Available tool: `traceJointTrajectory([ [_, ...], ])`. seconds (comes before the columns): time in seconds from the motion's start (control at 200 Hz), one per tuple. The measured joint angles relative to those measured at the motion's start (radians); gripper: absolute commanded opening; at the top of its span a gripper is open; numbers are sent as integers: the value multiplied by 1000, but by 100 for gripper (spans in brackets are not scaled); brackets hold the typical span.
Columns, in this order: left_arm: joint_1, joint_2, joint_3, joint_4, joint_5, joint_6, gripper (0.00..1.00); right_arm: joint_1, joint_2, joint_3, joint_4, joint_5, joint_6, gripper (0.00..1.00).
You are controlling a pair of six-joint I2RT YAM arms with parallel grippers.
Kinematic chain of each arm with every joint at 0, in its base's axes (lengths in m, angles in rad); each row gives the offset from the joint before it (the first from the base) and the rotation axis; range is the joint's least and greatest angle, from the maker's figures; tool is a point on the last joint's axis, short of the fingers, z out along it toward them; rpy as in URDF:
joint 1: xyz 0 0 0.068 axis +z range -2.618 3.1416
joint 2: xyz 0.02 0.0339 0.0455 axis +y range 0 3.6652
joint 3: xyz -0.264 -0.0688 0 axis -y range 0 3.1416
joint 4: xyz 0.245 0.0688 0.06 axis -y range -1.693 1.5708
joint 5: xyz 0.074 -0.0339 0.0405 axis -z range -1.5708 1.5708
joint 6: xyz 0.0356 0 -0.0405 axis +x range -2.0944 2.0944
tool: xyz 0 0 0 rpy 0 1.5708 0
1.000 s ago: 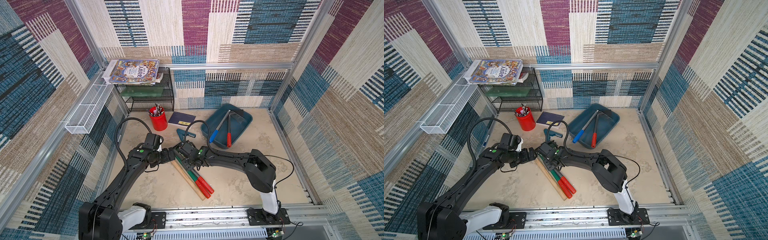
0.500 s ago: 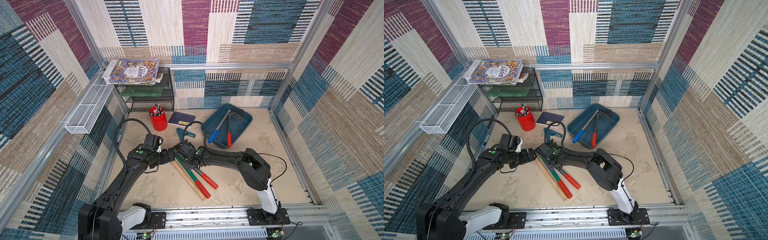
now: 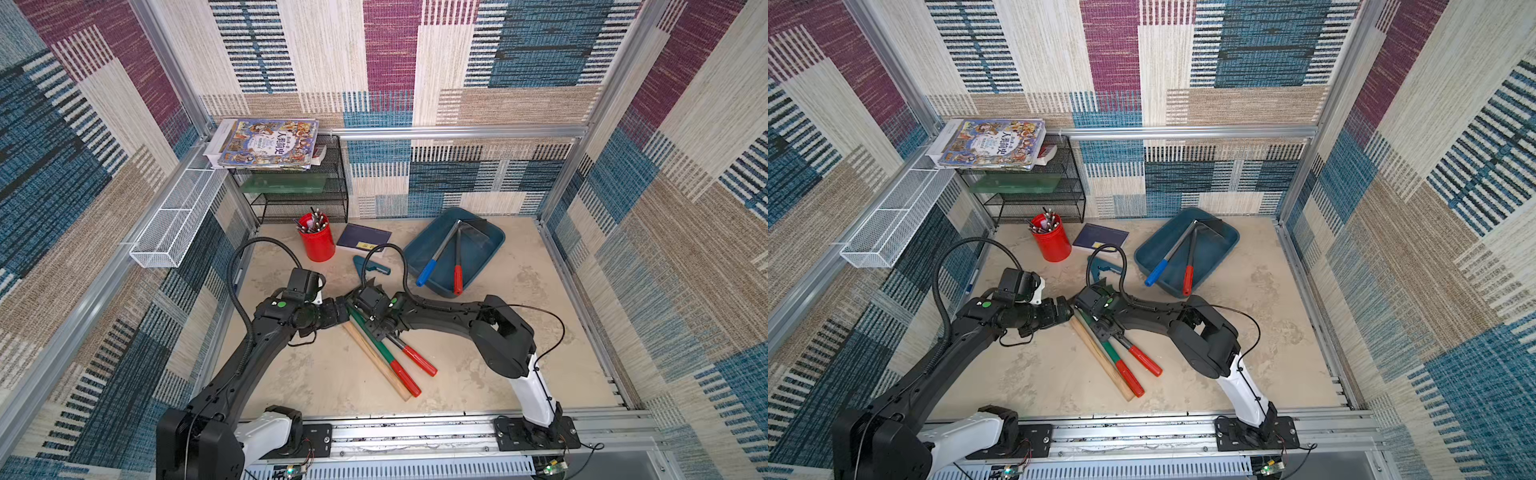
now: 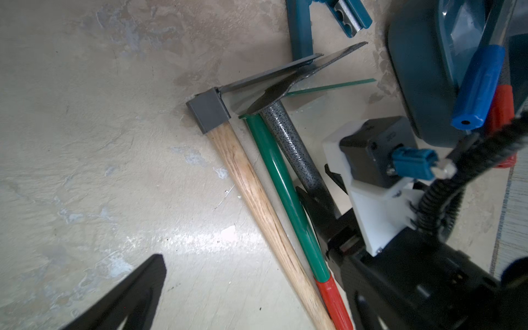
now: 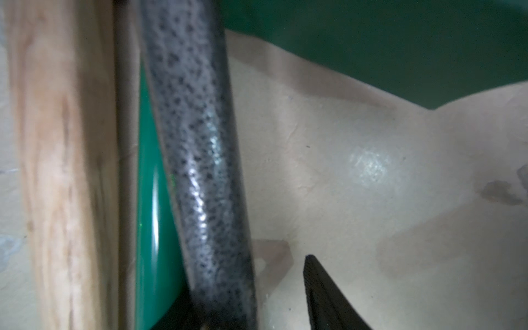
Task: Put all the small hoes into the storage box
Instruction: Pick up the hoe from the center of the board.
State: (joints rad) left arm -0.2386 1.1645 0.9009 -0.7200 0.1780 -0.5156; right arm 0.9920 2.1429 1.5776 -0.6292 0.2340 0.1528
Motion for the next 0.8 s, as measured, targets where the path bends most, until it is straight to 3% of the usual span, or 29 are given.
traceJointTrajectory([
  [0.351, 0, 0, -3, 7, 8, 0, 100, -8, 10, 21, -6, 0, -15, 40],
  [0.446, 0, 0, -3, 10, 9, 0, 100, -11, 10, 24, -11, 2, -19, 28],
  [0.651, 0, 0, -3, 10, 10, 0, 100, -19, 9, 27, -19, 14, -21, 25],
  [0.801, 0, 0, -2, 11, 11, 0, 100, -16, 9, 32, -24, 19, -24, 16],
])
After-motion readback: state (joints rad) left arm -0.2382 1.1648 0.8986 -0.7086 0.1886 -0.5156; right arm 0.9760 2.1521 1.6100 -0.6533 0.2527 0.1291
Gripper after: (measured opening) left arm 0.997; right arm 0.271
